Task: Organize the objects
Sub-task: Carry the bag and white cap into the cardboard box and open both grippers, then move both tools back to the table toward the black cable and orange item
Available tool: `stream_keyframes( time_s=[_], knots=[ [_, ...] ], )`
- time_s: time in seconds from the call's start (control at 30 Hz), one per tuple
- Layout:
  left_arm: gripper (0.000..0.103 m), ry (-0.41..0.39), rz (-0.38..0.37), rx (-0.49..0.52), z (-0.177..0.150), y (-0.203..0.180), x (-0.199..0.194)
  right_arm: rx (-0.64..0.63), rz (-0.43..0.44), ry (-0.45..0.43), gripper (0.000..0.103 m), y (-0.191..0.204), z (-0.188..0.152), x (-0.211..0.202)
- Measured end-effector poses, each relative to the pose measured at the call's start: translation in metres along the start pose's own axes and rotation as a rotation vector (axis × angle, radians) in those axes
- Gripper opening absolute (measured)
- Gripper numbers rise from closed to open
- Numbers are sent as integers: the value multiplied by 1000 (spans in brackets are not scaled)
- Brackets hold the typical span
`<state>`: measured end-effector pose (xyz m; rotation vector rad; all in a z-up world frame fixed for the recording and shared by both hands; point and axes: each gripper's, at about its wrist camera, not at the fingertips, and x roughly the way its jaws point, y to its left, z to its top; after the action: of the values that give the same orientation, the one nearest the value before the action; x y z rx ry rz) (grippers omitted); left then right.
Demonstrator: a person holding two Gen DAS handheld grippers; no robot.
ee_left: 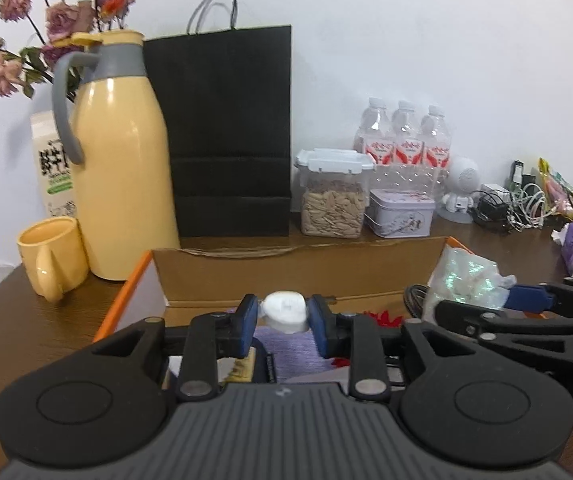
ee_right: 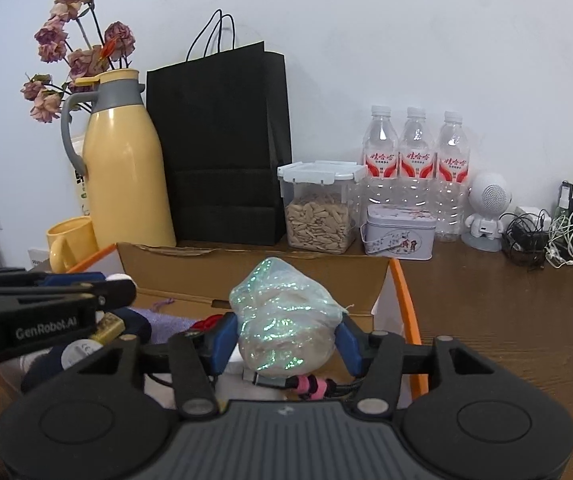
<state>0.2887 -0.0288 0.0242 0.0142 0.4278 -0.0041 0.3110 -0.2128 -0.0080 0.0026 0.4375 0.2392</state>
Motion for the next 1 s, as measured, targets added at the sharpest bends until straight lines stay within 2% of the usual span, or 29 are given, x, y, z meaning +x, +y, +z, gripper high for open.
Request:
stream_keyframes(
  time_s=[0.03,0.07,0.13,0.2,0.27,0.37,0.4,0.57,1.0],
  knots=[
    [40,-6,7,2,0,1,-2,2,-4,-6,59,-1,0,-2],
    [51,-15,14,3,0,2,-4,2,-8,-11,65,-1,-1,-4],
    [64,-36,32,6,-1,5,-10,0,-3,-16,73,-2,-1,-8],
    [68,-51,57,6,-1,8,-16,-7,2,-21,81,-1,-2,-12],
    [85,-63,75,-5,0,12,-23,-16,6,-26,86,1,-2,-17],
    [100,-84,94,-18,2,18,-35,-23,9,-35,92,3,-1,-26],
    [103,-92,98,-22,2,20,-40,-23,9,-38,97,4,-1,-28],
    [103,-75,93,-23,4,26,-58,-22,9,-39,103,9,1,-45],
    [103,-79,58,-45,3,43,-112,-63,35,-10,103,32,-3,-101]
  ],
)
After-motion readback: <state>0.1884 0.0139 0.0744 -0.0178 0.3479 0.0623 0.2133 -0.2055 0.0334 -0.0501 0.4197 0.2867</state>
